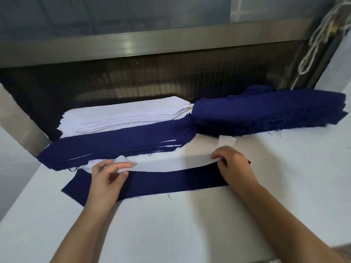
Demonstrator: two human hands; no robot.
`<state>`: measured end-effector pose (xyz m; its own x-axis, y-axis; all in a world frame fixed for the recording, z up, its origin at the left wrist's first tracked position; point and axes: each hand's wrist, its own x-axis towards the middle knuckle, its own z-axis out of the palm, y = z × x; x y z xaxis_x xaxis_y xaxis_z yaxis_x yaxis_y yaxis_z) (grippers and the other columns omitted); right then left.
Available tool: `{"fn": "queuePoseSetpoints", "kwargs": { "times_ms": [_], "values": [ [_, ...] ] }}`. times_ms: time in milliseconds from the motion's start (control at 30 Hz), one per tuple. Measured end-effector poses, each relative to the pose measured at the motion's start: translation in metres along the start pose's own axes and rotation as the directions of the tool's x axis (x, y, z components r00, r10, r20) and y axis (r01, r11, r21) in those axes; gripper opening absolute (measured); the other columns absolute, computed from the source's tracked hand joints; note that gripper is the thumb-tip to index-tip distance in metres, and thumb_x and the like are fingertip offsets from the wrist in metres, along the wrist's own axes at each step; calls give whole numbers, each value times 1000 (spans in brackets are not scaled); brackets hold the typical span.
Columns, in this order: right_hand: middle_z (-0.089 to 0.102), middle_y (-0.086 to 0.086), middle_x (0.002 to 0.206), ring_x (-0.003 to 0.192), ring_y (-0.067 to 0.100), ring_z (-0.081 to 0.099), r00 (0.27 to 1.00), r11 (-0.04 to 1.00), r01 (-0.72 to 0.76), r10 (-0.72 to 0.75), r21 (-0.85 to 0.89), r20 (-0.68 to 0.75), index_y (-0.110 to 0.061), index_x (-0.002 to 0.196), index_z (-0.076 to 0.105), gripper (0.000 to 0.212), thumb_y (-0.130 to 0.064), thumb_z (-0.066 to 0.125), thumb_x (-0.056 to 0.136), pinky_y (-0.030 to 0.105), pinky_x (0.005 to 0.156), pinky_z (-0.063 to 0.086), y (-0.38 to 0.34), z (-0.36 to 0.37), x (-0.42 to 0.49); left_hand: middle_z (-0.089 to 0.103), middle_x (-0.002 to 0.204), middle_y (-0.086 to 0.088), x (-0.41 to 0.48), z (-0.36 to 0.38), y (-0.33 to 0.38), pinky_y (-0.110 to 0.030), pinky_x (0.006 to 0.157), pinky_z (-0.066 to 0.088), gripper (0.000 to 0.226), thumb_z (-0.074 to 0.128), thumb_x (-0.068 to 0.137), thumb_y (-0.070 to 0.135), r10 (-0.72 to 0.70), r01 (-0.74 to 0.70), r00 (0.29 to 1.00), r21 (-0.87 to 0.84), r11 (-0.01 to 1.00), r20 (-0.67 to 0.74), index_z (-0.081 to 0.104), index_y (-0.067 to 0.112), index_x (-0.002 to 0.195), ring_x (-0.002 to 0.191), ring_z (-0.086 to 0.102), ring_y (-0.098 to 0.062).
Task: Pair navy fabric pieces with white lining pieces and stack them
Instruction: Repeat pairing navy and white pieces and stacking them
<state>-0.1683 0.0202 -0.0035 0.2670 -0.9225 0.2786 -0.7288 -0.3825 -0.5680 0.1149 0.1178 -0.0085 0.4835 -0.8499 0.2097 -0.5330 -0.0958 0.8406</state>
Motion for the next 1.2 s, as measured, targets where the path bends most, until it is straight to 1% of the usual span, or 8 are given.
{"fn": "queuePoseSetpoints", "kwargs": {
  "times_ms": [133,267,367,700,800,900,1033,1200],
  "values": [
    [65,8,105,103,24,54,999,999,-39,38,-28,-8,-3,95,69,31,11,46,81,14,85,30,4,1,1,41,126,1,10,4,-2,2,78,36,37,61,88,-4,95,-95,995,12,995,-15,68,32,86,107,51,-8],
    [64,7,107,105,24,51,998,997,-65,64,-48,-16,-4,97,70,33,11,45,81,10,82,26,8,2,2,39,125,1,13,-5,-12,2,77,35,28,63,85,-7,194,-187,978,89,978,-81,72,18,92,98,45,21],
    [64,6,107,106,22,50,997,996,-73,73,-50,-16,-6,97,70,32,11,46,81,8,81,25,10,1,2,40,123,0,10,-13,-21,6,77,32,28,60,84,-12,151,-142,969,57,988,-196,71,12,95,95,41,29],
    [60,-1,103,104,15,48,996,997,-56,59,55,-65,-7,94,69,40,17,41,79,-5,84,21,14,0,2,68,100,7,-2,-17,-19,0,81,38,36,50,88,-13,88,-91,992,-36,995,-92,68,18,82,92,57,13],
    [57,-8,96,98,10,48,980,974,-120,147,194,-136,-14,87,68,48,20,37,73,9,89,30,16,-2,2,69,96,10,-3,-18,-19,-3,84,40,38,41,89,-9,8,-25,990,-123,992,-143,68,15,79,91,59,8],
    [59,-16,87,83,3,52,952,922,-192,258,337,-163,-25,79,65,44,11,39,80,6,71,36,19,-5,2,71,92,5,-4,-18,-15,-13,89,42,34,38,86,0,-37,4,987,-202,979,-156,69,10,78,92,60,-4],
    [60,-9,94,82,7,51,976,961,-148,180,233,-123,-18,95,67,24,-3,50,89,8,68,33,22,-1,5,70,86,9,-3,-19,-15,-1,73,39,26,44,89,17,-54,26,982,-153,988,-179,68,15,78,81,58,7],
    [61,-3,95,79,5,51,981,974,-99,130,204,-143,-16,85,67,37,15,48,79,5,69,33,23,-2,3,65,85,10,3,-23,-26,2,64,37,8,64,89,9,-61,63,966,-1,998,-250,67,16,88,70,55,11]
  ]
}}
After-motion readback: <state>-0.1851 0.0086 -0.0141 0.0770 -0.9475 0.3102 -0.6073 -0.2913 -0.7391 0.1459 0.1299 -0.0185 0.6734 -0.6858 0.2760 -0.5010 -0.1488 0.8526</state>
